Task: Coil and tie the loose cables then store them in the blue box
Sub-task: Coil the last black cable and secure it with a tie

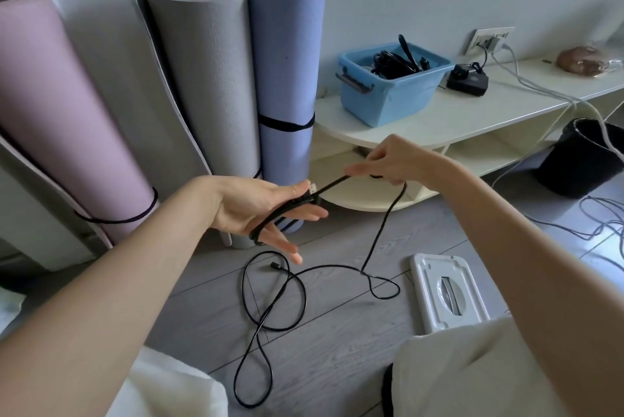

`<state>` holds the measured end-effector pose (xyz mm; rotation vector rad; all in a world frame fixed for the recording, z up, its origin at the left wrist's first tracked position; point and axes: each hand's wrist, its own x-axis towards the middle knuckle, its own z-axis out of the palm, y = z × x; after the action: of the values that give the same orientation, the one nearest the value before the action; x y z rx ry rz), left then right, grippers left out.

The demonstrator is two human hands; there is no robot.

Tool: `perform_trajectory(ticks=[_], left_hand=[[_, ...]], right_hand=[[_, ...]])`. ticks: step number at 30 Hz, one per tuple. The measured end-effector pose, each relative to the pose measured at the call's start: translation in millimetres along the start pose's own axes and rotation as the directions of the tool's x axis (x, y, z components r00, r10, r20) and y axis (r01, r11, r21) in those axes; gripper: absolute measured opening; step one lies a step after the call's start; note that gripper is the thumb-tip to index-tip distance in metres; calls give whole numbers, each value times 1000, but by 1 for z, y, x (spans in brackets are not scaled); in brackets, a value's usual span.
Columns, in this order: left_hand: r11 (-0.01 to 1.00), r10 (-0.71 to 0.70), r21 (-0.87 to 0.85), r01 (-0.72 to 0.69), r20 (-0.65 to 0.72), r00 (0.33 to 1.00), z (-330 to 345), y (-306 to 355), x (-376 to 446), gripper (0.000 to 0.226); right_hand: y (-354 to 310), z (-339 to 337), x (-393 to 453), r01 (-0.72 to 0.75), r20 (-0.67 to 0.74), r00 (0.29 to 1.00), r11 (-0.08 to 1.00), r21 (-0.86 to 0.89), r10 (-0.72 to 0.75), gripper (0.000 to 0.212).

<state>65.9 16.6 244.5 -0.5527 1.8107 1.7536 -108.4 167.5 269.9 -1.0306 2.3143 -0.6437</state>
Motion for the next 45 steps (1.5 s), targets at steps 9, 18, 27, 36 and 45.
perform_trajectory(ticks=[9, 18, 27, 36, 45], left_hand=[[977, 47, -146, -155, -562, 826, -13, 2, 21, 58], [553, 139, -547, -629, -683, 717, -9, 32, 26, 58], [654, 536, -456, -604, -283, 795, 6, 40, 6, 58], [989, 139, -14, -144, 371, 918, 16, 11, -5, 51], [984, -52, -177, 0, -289, 956, -4, -6, 12, 64]], right_hand=[[-25, -5, -12, 91, 171, 957, 801, 591, -235, 25], [-30, 34, -18, -21, 601, 747, 894, 448, -284, 34], [-13, 47, -8, 8, 513, 859, 1000, -9, -2, 65], [2, 21, -1, -36, 131, 990, 993, -113, 51, 50], [-15, 8, 3, 86, -233, 972, 950, 301, -14, 42]])
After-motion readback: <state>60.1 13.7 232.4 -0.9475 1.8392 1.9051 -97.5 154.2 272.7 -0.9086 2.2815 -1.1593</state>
